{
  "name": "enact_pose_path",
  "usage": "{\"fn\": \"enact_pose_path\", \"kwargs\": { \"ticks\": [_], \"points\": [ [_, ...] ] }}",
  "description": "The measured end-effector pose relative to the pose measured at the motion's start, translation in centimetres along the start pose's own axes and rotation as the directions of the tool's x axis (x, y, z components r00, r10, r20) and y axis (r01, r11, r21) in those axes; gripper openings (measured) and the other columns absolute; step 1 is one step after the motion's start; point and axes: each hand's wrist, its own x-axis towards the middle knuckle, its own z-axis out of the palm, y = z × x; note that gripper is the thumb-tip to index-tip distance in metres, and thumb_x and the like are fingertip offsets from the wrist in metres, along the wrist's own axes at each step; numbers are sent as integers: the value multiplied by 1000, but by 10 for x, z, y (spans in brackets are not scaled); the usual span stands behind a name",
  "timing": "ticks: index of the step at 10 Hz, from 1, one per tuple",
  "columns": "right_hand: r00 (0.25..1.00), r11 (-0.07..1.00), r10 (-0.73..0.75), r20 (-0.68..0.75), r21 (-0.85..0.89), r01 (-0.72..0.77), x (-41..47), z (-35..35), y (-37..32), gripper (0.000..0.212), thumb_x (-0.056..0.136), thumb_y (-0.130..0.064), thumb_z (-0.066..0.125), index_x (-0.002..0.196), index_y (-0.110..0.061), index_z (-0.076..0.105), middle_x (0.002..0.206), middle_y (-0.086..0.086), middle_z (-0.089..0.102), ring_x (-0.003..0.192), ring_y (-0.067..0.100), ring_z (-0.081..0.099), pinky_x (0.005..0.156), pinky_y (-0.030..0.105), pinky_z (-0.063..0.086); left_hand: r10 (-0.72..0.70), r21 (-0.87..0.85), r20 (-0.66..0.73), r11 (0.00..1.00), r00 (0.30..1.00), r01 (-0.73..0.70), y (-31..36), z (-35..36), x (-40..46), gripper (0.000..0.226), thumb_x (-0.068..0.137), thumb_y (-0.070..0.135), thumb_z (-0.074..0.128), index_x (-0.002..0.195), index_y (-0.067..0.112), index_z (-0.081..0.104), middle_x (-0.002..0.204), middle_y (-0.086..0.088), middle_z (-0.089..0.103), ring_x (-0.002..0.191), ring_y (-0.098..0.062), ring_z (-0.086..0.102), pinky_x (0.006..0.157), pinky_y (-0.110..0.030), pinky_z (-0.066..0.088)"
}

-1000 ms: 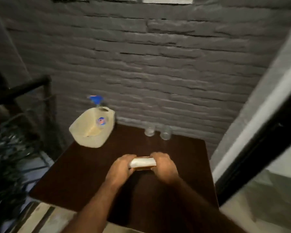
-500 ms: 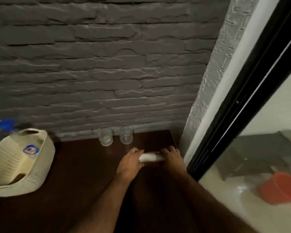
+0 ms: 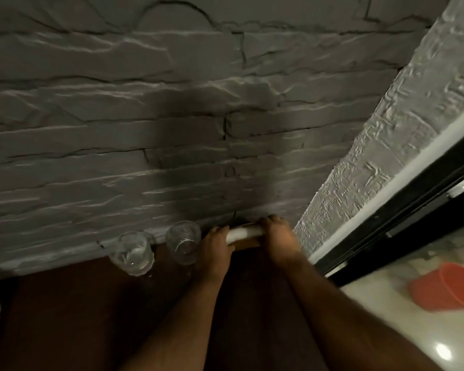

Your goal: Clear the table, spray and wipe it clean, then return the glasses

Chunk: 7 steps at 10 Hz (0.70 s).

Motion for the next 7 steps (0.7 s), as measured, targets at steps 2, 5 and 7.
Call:
{"fn": "enact_pose_path", "kwargs": {
  "ticks": [2,5,7],
  "points": [
    [1000,999,-8,-9,38,9,22,24,5,61,80,0,54,138,-18,49,129,10,57,118,32,50,101,36,41,-55,27,13,998,998,55,-5,15,23,58,89,28,65,143,21,43,141,-4,49,126,-23,50,101,-32,39],
    [999,995,31,-17,94,-29,18,24,6,68,86,-5,60,147,-17,34,145,11,46,133,29,41,111,35,36,-88,-6,-44,996,995,88,6,15,9,78,90,28,64,152,15,19,158,-6,24,141,-23,30,113,-32,29],
    [983,985,-6,-182,170,37,-45,28,4,64,84,-14,64,143,-9,41,145,14,47,137,33,38,115,42,31,-78,-55,-98,996,992,72,14,3,-53,84,91,35,61,154,18,8,162,-2,6,148,-19,10,119,-31,19]
  ]
}}
